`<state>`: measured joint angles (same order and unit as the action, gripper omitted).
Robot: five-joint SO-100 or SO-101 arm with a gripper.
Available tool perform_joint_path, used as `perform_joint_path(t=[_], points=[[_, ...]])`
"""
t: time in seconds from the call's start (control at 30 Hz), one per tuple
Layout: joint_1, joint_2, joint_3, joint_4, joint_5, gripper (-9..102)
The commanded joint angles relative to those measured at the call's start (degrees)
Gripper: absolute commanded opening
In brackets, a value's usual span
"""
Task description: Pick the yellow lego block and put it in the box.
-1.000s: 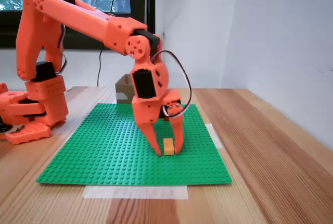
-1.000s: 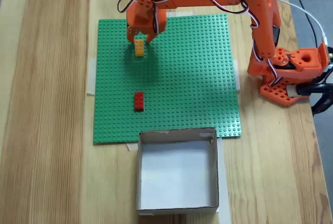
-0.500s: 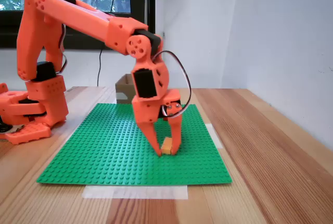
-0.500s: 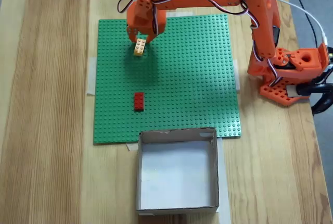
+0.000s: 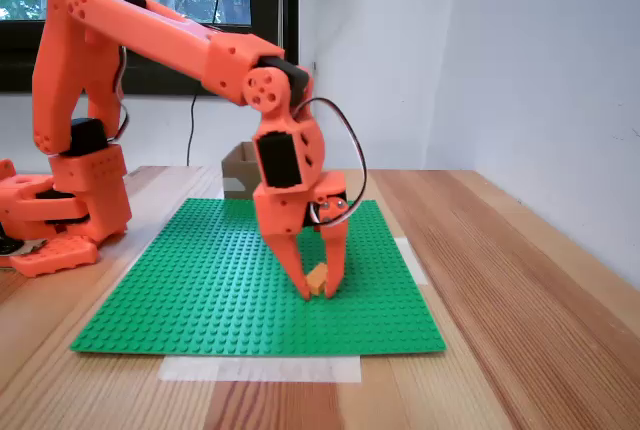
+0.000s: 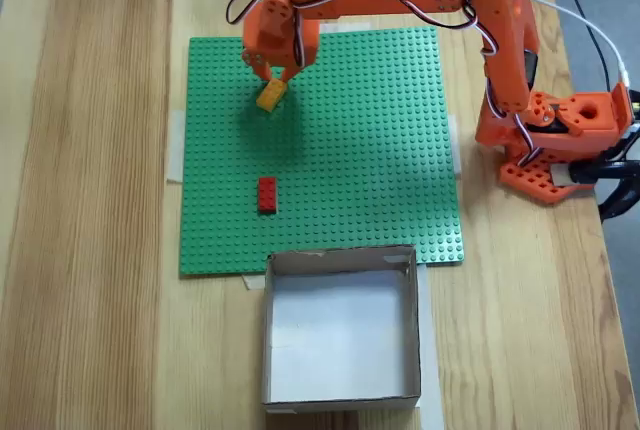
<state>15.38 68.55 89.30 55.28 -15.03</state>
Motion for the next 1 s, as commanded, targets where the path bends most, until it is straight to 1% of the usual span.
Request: perform_joint_path(t=[0.0,0.1,0.13,0.27,0.4,0.5,0.63,0.97], points=[[-3.78,4.04,-0.18,-2.11,-0.62,14],[-3.25,7.21,2.9,-1.76,-0.79,16],[-3.08,8.35,3.69,-0.88,-0.62,19],[-2.37,11.87,5.62,3.78,0.53,21],[-1.14,13.71,7.29,8.35,2.11,21],[-1.23,13.8,7.38,8.61,3.96,24],[-1.49,13.71,5.8,6.33,7.03,27],[-4.57,12.22,2.9,5.98,10.11,27]])
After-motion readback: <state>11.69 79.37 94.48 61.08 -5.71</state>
